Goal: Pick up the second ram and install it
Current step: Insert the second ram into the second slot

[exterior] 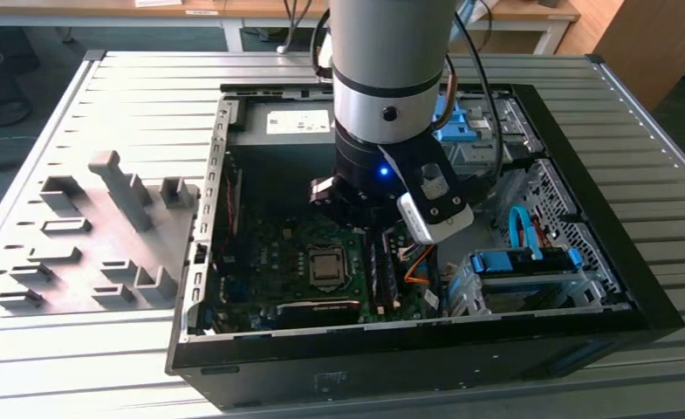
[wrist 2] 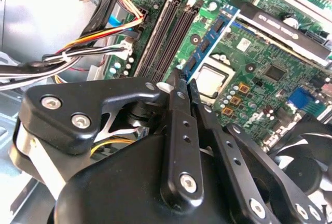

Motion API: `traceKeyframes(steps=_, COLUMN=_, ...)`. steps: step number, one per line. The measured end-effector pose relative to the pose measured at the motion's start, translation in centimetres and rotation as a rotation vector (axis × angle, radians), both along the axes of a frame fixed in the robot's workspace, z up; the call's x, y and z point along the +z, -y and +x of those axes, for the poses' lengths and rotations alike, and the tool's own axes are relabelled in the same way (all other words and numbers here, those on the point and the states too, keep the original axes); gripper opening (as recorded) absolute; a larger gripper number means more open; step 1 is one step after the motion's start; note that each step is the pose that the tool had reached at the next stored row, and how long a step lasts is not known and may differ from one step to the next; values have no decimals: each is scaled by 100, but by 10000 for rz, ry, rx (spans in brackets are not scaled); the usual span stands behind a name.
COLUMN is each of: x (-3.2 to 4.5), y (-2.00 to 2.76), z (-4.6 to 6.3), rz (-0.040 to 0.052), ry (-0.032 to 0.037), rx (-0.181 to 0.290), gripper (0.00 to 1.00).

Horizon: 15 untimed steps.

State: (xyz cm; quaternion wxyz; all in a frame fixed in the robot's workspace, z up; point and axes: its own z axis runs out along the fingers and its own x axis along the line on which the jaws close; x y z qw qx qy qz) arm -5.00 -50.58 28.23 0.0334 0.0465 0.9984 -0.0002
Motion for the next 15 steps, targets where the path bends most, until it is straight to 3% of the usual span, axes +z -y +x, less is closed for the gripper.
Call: traceKeyframes(steps=15, x=-3, y=0, z=0, rz=-5, ry=0, rx=-1018, gripper=14)
